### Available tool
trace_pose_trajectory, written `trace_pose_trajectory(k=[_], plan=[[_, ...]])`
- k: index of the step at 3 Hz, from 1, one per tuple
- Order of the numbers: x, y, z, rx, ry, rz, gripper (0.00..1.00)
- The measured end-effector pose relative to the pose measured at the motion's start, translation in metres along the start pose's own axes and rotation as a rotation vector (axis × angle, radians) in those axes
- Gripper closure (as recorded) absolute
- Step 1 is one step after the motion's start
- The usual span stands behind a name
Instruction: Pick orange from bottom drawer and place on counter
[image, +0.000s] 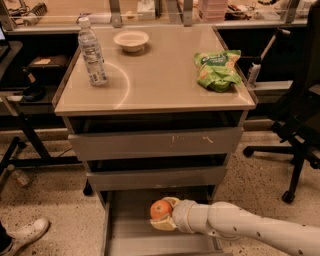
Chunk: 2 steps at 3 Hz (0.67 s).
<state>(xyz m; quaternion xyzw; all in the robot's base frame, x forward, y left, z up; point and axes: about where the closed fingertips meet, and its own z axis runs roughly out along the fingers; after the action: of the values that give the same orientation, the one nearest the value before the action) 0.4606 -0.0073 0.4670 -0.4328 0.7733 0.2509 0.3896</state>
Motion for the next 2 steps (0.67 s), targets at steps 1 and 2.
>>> trace_pose_trajectory(k=[1,2], plan=[[-0.015,0.005,-0.01,-0.012,-0.004,-0.014,1.0],[-0.039,0.015,-0.029,-0.018,-0.003,-0.038,1.0]])
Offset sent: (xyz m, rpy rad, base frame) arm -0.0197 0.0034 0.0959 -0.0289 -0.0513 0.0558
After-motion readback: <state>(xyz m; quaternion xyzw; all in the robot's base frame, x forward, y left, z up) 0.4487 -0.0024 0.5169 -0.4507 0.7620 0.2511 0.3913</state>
